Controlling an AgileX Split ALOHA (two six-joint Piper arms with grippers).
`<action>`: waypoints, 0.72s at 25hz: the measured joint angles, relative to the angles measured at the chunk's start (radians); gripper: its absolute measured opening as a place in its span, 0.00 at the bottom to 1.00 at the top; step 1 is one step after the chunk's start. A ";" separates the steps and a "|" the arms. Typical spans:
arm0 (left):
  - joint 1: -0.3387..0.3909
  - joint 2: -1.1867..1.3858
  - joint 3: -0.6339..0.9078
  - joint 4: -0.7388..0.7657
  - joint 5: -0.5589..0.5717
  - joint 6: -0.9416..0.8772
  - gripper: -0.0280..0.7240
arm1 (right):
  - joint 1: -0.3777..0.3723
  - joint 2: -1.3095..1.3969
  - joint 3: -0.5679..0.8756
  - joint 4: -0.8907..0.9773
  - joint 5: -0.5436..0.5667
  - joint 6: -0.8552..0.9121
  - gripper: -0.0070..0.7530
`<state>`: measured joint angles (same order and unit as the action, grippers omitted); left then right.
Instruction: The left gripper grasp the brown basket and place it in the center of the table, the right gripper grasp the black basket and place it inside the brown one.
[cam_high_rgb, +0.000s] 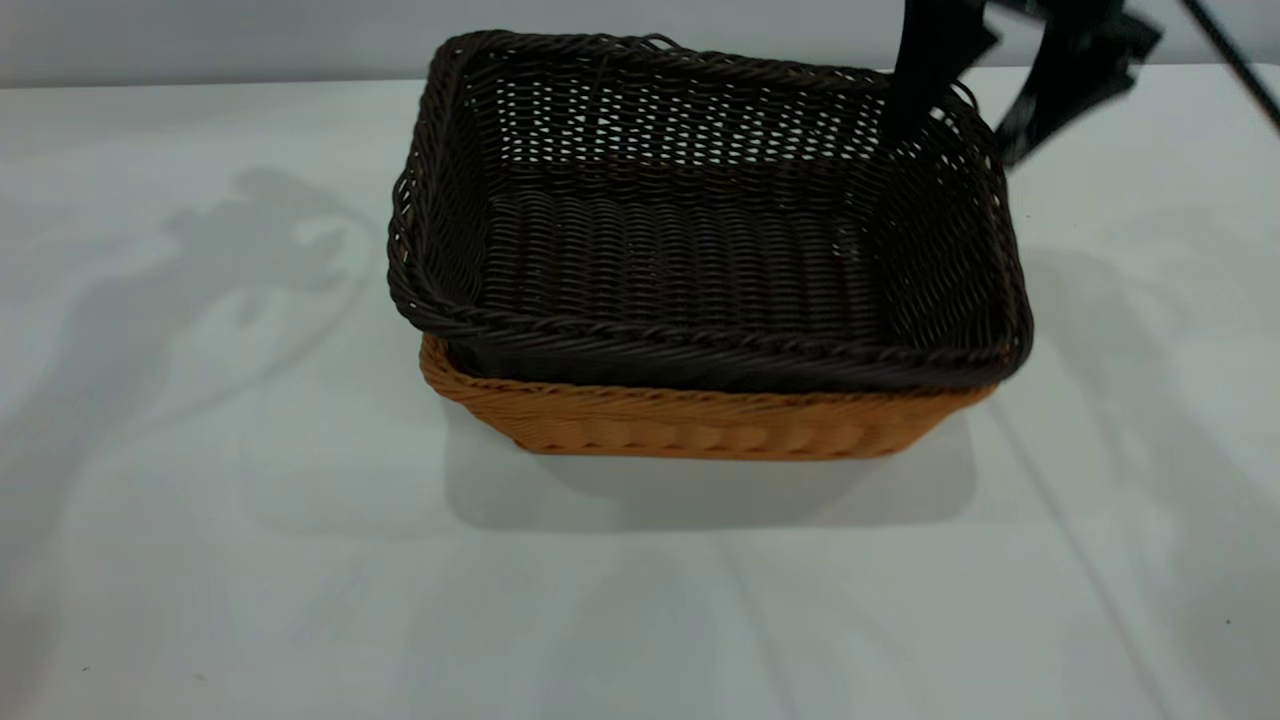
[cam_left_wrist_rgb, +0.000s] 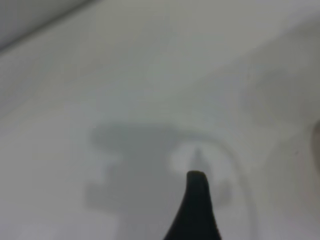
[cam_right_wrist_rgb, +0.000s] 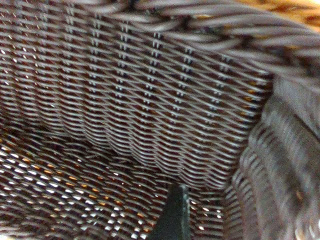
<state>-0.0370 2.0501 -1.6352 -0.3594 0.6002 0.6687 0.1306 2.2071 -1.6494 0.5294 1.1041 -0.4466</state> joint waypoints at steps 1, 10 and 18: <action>0.000 -0.025 0.000 0.000 0.008 0.000 0.77 | 0.000 -0.023 -0.016 -0.008 0.007 0.007 0.89; 0.000 -0.335 0.000 0.000 0.151 -0.075 0.77 | 0.000 -0.438 -0.040 -0.069 0.082 0.052 0.81; 0.000 -0.616 0.000 0.001 0.422 -0.278 0.77 | 0.000 -0.823 -0.001 -0.069 0.145 0.093 0.79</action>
<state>-0.0370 1.4337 -1.6352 -0.3584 1.0227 0.3906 0.1306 1.3843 -1.6502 0.4607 1.2489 -0.3533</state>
